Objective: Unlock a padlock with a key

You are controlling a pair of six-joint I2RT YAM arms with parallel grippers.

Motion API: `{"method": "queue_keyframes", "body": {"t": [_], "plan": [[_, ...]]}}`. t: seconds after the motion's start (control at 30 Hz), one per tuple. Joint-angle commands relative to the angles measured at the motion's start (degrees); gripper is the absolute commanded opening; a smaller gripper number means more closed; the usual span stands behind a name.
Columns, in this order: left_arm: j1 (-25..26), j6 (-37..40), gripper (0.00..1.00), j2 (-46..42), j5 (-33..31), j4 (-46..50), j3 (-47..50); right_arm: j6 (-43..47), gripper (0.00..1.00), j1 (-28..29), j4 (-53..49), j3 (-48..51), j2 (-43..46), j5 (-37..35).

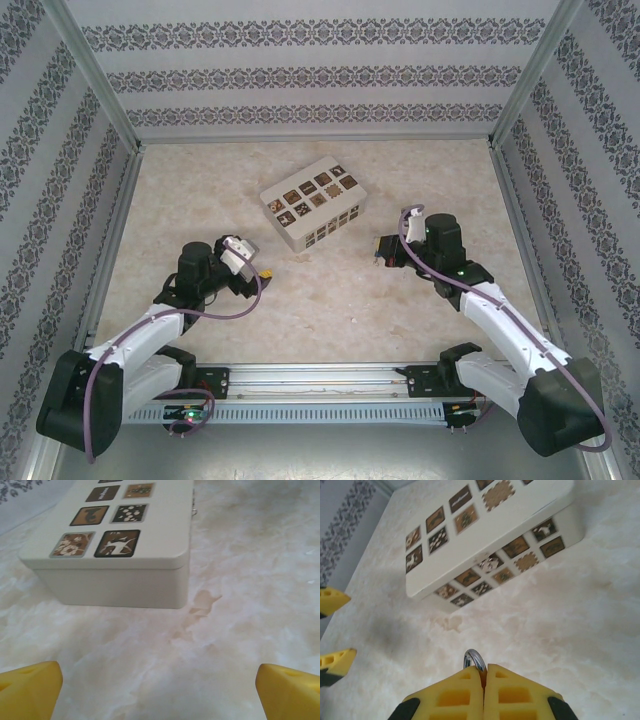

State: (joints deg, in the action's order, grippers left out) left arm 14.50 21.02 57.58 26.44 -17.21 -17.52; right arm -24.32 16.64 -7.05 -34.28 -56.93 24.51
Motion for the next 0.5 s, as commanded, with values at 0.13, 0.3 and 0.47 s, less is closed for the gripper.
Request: {"method": "queue_keyframes", "body": {"t": [0.13,0.3,0.47], "plan": [[-0.2,1.0,0.99,-0.2,3.6,-1.5,-1.8,3.1,0.0,1.9,-7.9,-2.5,-0.5,6.5],[-0.2,1.9,0.99,-0.2,2.1,-1.5,-1.8,2.5,0.0,5.6,-7.9,-3.1,-3.3,6.7],[-0.2,2.4,0.99,-0.6,1.7,-1.6,-1.6,1.1,0.0,10.0,-6.9,-4.4,-7.0,6.2]]}}
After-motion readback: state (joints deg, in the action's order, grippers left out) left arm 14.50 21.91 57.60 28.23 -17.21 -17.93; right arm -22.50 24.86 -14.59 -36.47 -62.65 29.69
